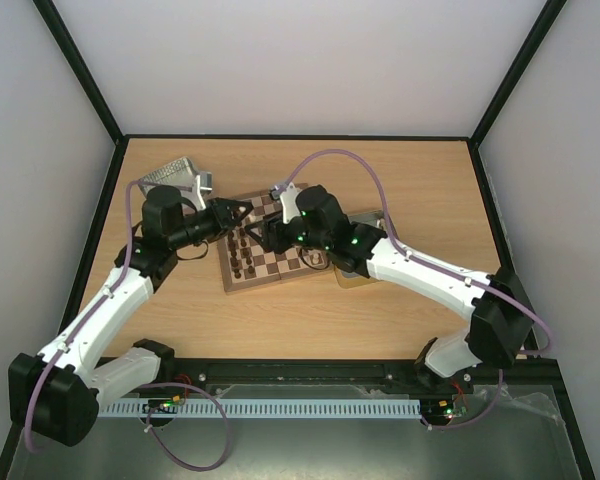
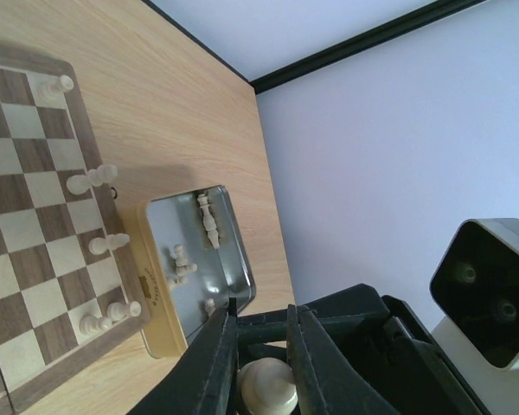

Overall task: Set up the chess pieces on the board
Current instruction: Place the chess piece on the chessboard.

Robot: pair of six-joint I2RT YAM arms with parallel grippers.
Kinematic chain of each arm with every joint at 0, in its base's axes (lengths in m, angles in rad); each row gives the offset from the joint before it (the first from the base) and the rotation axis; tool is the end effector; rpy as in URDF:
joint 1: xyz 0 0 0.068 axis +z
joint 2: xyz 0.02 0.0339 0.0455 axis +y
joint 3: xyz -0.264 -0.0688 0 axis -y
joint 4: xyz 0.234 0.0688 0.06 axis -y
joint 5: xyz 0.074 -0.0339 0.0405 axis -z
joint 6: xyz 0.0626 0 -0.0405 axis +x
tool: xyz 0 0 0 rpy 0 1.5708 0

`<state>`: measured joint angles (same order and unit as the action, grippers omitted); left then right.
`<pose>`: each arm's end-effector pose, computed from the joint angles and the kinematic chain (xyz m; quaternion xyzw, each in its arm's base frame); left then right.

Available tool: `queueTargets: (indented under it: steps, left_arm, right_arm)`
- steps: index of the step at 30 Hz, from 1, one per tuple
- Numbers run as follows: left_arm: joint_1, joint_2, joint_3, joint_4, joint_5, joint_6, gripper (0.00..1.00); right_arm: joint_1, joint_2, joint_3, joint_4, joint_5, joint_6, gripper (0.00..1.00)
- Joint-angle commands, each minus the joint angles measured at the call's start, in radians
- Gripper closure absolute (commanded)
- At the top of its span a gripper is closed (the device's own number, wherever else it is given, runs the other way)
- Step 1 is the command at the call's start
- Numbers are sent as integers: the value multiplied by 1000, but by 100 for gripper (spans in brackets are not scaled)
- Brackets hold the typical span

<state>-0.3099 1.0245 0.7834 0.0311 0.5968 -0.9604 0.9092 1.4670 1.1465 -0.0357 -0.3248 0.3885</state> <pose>0.2249 -0.1090 0.3152 -0.0622 0.7631 -0.5407 0.3485 0.2045 0.2952 0.3128 -0.2978 0.7593 0.4461 0.3685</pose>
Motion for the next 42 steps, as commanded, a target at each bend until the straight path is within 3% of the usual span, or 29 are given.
queueTargets:
  steps: [1,10,15,20,26,37,40,42]
  left_arm:
    - [-10,9,7,21,47,-32,95]
    - [-11,14,23,-16,74,-1,90]
    - [1,9,62,-93,76,45,61]
    - [39,40,135,-213,177,200,49]
    - [46,87,179,-330,270,333,51]
    - [46,116,177,-314,314,350,81]
    - [46,118,178,-318,308,354,81]
    - [48,119,180,-317,305,355,74]
  right_arm:
    - [0,18,48,51,-45,-51,46]
    - [0,34,71,20,4,-77,90]
    - [0,11,38,16,53,-128,94]
    - [-1,-34,-8,9,65,-216,95]
    - [0,-67,-36,-7,53,-284,95]
    - [-1,-66,-42,-19,40,-288,95]
    - [0,-65,-44,-21,35,-291,95]
    - [0,-65,-47,-20,35,-292,95]
